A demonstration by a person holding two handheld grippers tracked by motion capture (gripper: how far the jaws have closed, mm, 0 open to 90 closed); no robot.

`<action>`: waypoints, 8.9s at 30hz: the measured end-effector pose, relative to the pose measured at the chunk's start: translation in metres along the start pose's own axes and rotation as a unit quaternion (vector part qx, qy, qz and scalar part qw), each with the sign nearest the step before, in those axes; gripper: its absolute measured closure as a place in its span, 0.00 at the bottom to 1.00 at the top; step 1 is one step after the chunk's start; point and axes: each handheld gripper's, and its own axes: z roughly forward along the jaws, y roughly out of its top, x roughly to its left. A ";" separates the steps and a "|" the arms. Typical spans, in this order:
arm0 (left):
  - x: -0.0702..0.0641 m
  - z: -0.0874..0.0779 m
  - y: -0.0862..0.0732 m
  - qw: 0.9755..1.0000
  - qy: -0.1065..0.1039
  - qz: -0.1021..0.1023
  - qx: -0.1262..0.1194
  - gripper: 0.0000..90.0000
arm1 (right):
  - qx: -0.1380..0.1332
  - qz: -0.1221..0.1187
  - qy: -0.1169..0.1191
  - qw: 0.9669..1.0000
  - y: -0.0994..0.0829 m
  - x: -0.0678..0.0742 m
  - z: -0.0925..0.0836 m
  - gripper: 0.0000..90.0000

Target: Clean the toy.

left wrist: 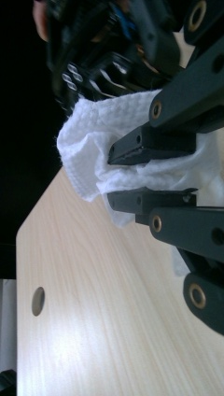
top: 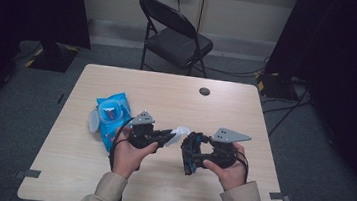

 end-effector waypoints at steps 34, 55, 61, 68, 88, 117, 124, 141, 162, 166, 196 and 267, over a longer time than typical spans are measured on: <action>-0.014 0.027 -0.020 0.999 -0.026 0.012 0.027 0.85 | -0.008 -0.001 0.013 1.000 0.006 0.007 0.005 0.29; -0.015 0.042 -0.055 0.997 -0.040 0.013 0.068 0.85 | -0.021 0.003 0.015 1.000 0.014 0.007 0.004 0.29; -0.015 0.045 -0.063 0.996 -0.045 0.013 0.077 0.85 | -0.025 0.005 0.015 1.000 0.015 0.006 0.003 0.29; -0.014 0.044 -0.068 0.995 -0.044 0.014 0.093 0.85 | -0.030 0.010 0.013 0.999 0.016 0.004 0.001 0.29; 0.005 0.010 -0.033 0.998 -0.009 0.004 0.055 0.85 | -0.023 0.017 0.008 1.000 0.001 -0.003 -0.003 0.29; -0.006 0.016 -0.007 1.000 -0.022 0.001 0.014 0.85 | -0.008 -0.001 0.040 0.999 -0.002 0.015 0.011 0.29; -0.007 0.017 -0.010 1.000 -0.023 0.006 0.021 0.85 | -0.010 0.000 0.040 0.999 0.000 0.014 0.011 0.29; -0.010 0.032 -0.034 0.998 -0.034 -0.002 0.046 0.85 | -0.017 -0.001 0.035 0.999 0.009 0.012 0.007 0.29; -0.011 0.044 -0.061 0.996 -0.036 -0.007 0.076 0.85 | -0.024 -0.001 0.035 0.999 0.013 0.012 0.006 0.29; -0.011 0.045 -0.064 0.996 -0.037 -0.005 0.081 0.85 | -0.026 -0.001 0.035 0.999 0.015 0.012 0.005 0.29; -0.001 0.032 -0.064 0.996 -0.021 -0.007 0.084 0.85 | -0.032 0.005 0.024 0.999 0.011 0.005 -0.002 0.29; -0.008 0.040 -0.031 0.998 -0.044 0.002 0.048 0.85 | -0.031 0.009 0.029 0.999 0.007 0.005 0.002 0.29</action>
